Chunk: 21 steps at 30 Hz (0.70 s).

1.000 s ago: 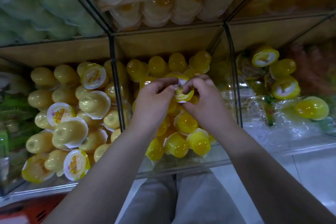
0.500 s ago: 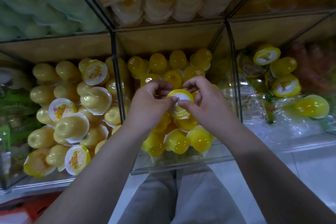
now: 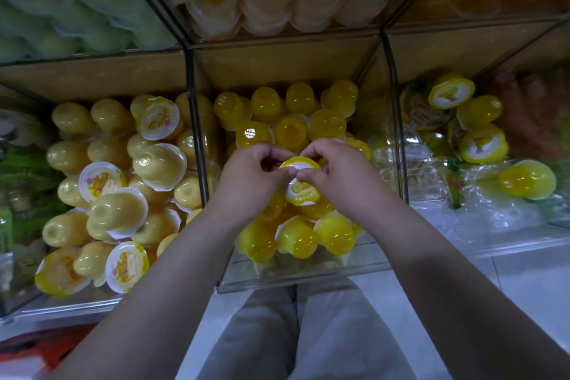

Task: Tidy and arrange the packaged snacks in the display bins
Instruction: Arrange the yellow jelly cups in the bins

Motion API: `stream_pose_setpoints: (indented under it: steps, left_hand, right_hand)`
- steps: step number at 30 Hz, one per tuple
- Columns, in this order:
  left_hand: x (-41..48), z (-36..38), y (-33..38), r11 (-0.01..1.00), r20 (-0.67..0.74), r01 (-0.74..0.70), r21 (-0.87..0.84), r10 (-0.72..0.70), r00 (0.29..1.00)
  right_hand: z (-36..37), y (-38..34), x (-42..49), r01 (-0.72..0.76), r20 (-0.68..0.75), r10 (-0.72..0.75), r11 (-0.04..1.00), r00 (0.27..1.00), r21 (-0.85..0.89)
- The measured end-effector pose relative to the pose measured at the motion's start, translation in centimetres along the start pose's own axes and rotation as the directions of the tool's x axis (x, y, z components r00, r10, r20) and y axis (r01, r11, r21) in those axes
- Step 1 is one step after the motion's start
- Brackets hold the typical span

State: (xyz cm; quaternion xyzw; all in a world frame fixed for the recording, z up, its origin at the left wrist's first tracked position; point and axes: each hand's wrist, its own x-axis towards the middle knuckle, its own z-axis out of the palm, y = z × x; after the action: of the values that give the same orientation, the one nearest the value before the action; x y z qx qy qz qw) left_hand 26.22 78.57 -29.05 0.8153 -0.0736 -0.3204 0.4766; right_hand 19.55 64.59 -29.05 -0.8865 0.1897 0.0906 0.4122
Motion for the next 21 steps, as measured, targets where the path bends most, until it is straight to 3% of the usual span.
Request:
stream_pose_setpoints:
  steps: [7, 13, 21]
  left_hand:
    - [-0.2, 1.1, -1.1, 0.971, -0.055, -0.085, 0.224, 0.1, 0.993]
    - [-0.6, 1.9, -0.7, 0.96, -0.135, -0.093, 0.265, 0.132, 0.982]
    - [-0.4, 2.1, -0.5, 0.939, -0.175, -0.095, 0.332, 0.16, 0.971]
  right_hand:
    - [1.8, 0.0, -1.0, 0.053, -0.04, -0.06, 0.988, 0.997, -0.148]
    - [2.3, 0.5, -1.6, -0.062, -0.249, 0.049, 0.997, 0.967, -0.045]
    - [1.8, 0.7, 0.0, -0.14, -0.236, 0.138, 0.99, 0.962, 0.008]
